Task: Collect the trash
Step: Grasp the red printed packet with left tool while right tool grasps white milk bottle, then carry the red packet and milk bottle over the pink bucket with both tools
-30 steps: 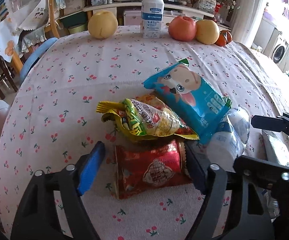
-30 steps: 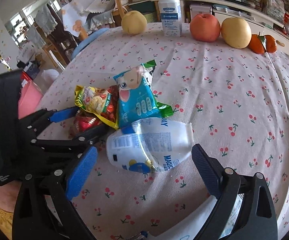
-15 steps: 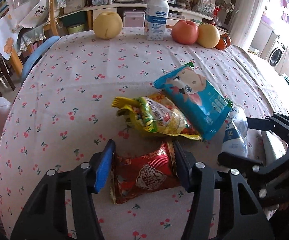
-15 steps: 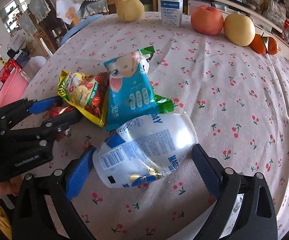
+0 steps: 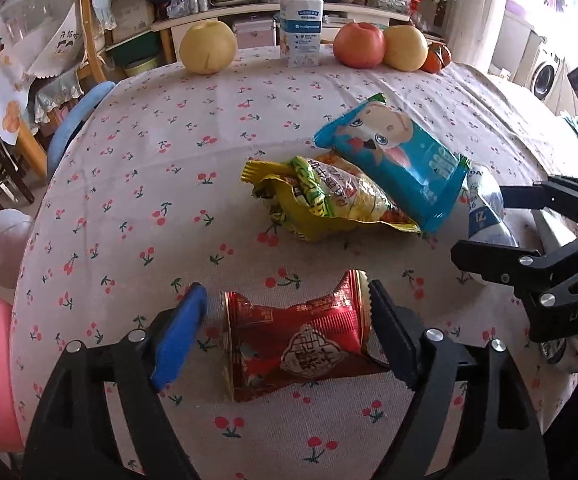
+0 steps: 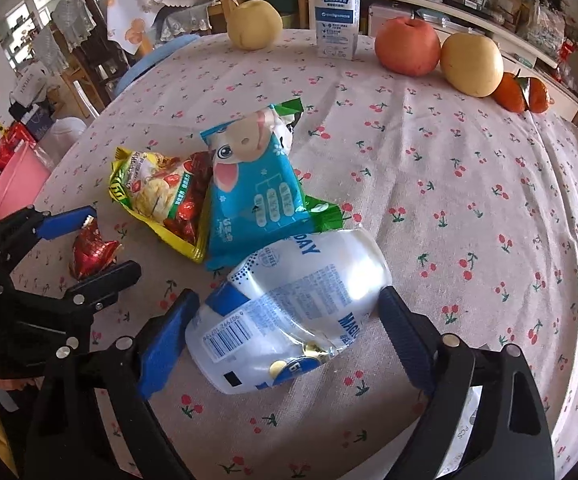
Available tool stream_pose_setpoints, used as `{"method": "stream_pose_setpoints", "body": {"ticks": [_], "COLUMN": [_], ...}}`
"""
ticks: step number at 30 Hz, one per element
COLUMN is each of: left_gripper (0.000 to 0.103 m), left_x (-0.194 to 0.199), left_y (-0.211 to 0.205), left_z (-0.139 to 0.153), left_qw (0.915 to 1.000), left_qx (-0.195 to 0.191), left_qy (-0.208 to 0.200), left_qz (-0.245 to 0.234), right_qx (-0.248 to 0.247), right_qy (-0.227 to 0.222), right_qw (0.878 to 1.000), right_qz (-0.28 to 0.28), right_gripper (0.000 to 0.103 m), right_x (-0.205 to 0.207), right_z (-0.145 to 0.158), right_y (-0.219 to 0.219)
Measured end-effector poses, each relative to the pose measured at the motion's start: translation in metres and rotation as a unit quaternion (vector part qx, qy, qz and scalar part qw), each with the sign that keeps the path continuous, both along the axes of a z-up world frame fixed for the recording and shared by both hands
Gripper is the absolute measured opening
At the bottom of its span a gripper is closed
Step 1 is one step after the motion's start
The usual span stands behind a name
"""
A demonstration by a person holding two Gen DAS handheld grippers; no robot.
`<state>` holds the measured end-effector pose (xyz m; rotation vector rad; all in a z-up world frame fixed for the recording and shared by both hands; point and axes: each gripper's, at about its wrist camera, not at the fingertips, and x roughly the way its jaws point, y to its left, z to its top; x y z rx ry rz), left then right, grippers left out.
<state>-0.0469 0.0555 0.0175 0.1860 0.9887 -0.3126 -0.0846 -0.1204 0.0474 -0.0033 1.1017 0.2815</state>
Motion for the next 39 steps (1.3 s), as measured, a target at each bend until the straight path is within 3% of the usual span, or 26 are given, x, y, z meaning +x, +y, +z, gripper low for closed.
{"method": "stream_pose_setpoints", "body": {"ticks": [3,5,7,11,24,39], "left_gripper": [0.077,0.063,0.057,0.051,0.05,0.05], "left_x": [-0.001,-0.004,-0.004,-0.004,-0.006,-0.027], "left_y": [0.002,0.006,0.014,0.026,0.075,0.156], "left_z": [0.0,0.002,0.004,0.005,0.017,0.072], "left_qw": [1.0,0.9998,0.9993,0.9979,0.9887,0.9674], "left_qx": [-0.002,-0.008,-0.031,-0.057,-0.129,-0.19], "left_qy": [-0.007,-0.011,-0.009,-0.005,-0.007,-0.088], "left_qz": [0.005,0.011,0.019,0.032,0.076,0.143], "right_qx": [0.006,0.008,0.01,0.02,0.065,0.088], "right_qy": [-0.009,-0.011,-0.017,-0.037,-0.086,-0.095], "right_qw": [1.0,1.0,1.0,0.999,0.994,0.99], "right_qz": [0.001,0.001,-0.001,-0.008,-0.009,0.049], "right_gripper": [0.085,0.085,0.085,0.085,0.085,0.085], "right_x": [-0.003,-0.005,-0.007,-0.014,-0.036,-0.045], "right_z": [0.003,0.004,0.006,0.014,0.045,0.065], "right_y": [0.0,-0.001,-0.002,-0.004,0.015,0.094]}}
